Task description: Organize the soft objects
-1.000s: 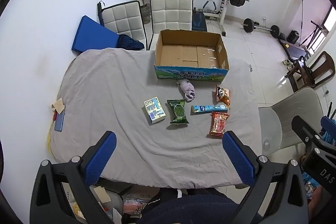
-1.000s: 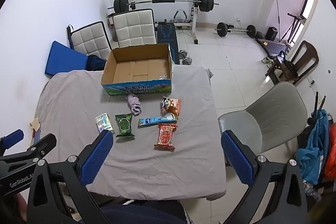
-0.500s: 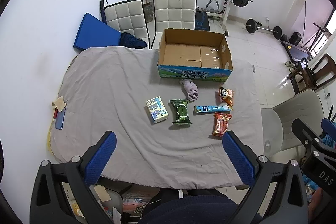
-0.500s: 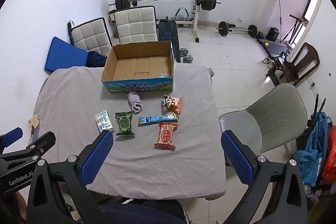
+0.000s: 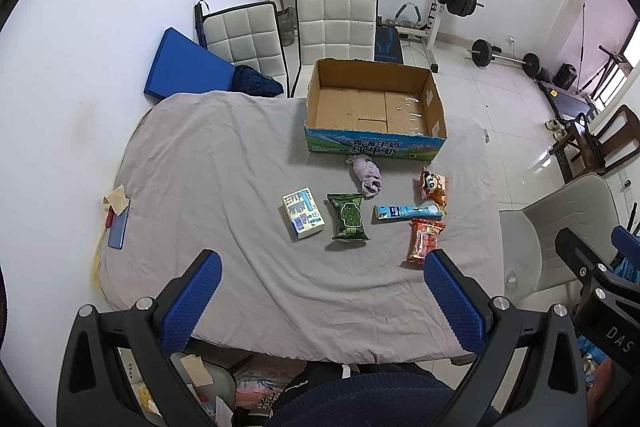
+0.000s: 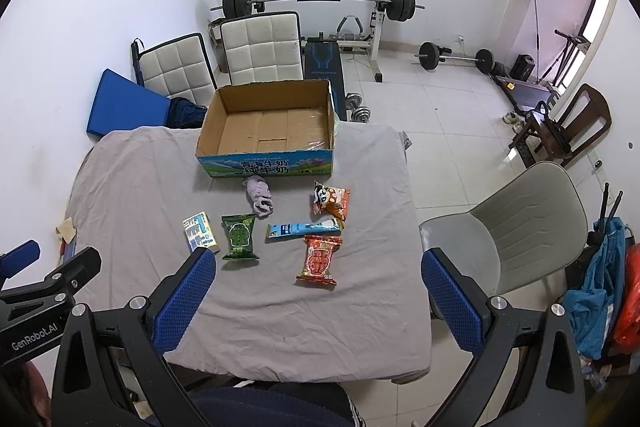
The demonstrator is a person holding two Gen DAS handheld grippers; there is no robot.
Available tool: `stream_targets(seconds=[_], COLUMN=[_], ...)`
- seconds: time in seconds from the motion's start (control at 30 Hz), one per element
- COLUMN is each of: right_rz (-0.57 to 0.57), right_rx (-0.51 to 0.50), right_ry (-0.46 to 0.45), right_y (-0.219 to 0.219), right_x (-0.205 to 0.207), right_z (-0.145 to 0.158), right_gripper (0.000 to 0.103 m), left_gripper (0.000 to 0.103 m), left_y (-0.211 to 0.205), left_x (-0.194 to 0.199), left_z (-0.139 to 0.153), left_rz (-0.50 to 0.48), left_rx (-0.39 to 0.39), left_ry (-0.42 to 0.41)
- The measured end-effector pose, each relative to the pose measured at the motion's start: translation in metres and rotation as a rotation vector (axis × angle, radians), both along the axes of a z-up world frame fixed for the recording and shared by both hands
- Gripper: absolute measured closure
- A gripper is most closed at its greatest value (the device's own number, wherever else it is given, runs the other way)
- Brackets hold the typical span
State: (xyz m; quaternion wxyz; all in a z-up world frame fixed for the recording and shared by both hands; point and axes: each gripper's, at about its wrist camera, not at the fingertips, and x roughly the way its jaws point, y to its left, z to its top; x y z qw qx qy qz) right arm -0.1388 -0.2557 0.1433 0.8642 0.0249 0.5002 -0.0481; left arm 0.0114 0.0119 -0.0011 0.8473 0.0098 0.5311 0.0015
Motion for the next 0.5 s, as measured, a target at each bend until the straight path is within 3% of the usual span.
stream_targets(seconds=[0.5], right_rz=[0.006], right_rx=[0.001], right_ry=[-0.007], right_y=[0.0006], right_x=[-0.0036], right_z=[0.0032], right_gripper=[0.000], left_gripper=[0.000], left_y=[0.0024], left_x=[0.0014], left_z=[0.0030], left_rz=[0.002], left_rx=[-0.005], left_ry=[-0.004])
